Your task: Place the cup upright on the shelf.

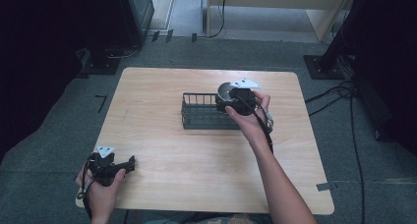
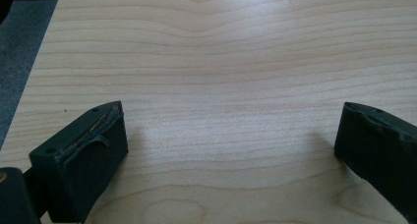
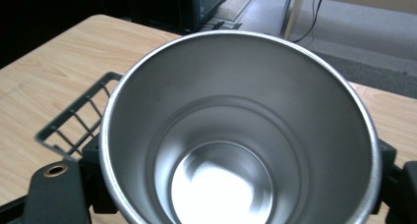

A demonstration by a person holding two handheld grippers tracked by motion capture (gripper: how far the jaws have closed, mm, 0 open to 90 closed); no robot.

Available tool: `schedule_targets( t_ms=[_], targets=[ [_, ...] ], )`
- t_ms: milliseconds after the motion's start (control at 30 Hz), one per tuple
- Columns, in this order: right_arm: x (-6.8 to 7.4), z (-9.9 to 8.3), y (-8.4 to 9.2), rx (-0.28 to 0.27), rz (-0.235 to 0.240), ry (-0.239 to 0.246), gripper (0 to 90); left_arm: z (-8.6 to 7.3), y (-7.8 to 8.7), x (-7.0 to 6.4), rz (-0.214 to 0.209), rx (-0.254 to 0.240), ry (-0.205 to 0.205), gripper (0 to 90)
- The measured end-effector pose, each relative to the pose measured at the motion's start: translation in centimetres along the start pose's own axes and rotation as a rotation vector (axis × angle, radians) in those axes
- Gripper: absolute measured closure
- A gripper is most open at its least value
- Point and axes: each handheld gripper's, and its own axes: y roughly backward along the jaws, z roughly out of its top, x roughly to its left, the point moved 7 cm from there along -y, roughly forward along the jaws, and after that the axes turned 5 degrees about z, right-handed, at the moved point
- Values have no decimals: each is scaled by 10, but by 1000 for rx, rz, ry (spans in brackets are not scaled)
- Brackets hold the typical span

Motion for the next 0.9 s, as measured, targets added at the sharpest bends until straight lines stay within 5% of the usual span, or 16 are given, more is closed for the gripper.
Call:
schedule_targets(
  t_ms=[367,900],
  targets=[
    [-8,-4,-23,6,-39,-35,184,0,0,0,0,0,0,0],
    [-2,-21,-45,68,-42,-42,183,0,0,0,0,0,1,0]
  ],
)
